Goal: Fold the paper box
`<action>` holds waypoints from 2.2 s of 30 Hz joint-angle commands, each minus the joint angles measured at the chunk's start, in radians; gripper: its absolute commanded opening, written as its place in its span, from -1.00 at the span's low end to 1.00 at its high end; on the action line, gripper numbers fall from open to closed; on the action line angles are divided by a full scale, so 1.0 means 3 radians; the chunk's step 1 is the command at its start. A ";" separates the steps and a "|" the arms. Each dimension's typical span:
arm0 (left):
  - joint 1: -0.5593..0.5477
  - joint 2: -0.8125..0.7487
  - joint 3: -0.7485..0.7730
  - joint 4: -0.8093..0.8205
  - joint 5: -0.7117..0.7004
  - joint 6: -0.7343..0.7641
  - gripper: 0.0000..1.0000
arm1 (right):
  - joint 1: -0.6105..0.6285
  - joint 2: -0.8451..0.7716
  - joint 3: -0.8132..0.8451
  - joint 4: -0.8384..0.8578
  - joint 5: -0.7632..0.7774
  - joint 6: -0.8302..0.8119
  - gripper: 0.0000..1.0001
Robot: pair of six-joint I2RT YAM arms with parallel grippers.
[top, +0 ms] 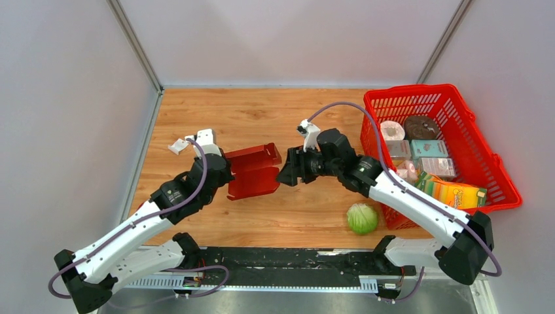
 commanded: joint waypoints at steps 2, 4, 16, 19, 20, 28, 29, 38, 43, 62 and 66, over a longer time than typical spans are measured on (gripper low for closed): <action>-0.0001 -0.0120 0.0012 -0.0058 0.0176 -0.0076 -1.00 | 0.0149 0.0203 0.0287 0.0260 0.0576 -0.0169 0.32; -0.0001 -0.0181 -0.0019 -0.0068 0.0227 -0.0076 -1.00 | 0.0159 0.0269 0.0318 0.0276 0.0744 -0.0190 0.31; -0.0001 -0.0422 -0.0300 0.0090 0.0411 0.0057 -1.00 | 0.0134 0.0336 0.0395 0.0352 0.1113 -0.0251 0.21; -0.0001 -0.0483 -0.0341 0.0101 0.0426 0.0078 -1.00 | 0.0139 0.0280 0.0359 0.0368 0.1124 -0.0241 0.20; -0.0001 -0.0504 -0.0351 0.0101 0.0432 0.0083 -1.00 | 0.0139 0.0275 0.0359 0.0353 0.1149 -0.0241 0.20; -0.0001 -0.0754 -0.0392 0.0085 0.0488 0.0195 -1.00 | 0.0154 0.0305 0.0262 0.0265 0.1277 -0.0364 -0.10; -0.0001 -0.0759 -0.0392 0.0065 0.0498 0.0195 -1.00 | 0.0159 0.0326 0.0257 0.0276 0.1252 -0.0369 -0.10; -0.0001 -0.0795 -0.0423 0.0004 0.0432 0.0165 -1.00 | 0.0266 0.0454 0.0303 0.0322 0.0946 -0.0190 -0.09; -0.0001 -0.0755 -0.0423 0.0029 0.0340 0.0067 -1.00 | 0.0292 0.0383 0.0333 0.0357 0.0925 0.0341 -0.02; 0.0004 -0.0575 -0.0443 0.0162 0.0340 -0.0091 -1.00 | 0.0282 0.0505 0.0282 0.0588 0.0664 0.0664 0.02; -0.0001 -0.0611 -0.0464 0.0116 0.0288 -0.0152 -1.00 | 0.0282 0.0291 0.0201 0.0267 0.0842 0.0542 0.29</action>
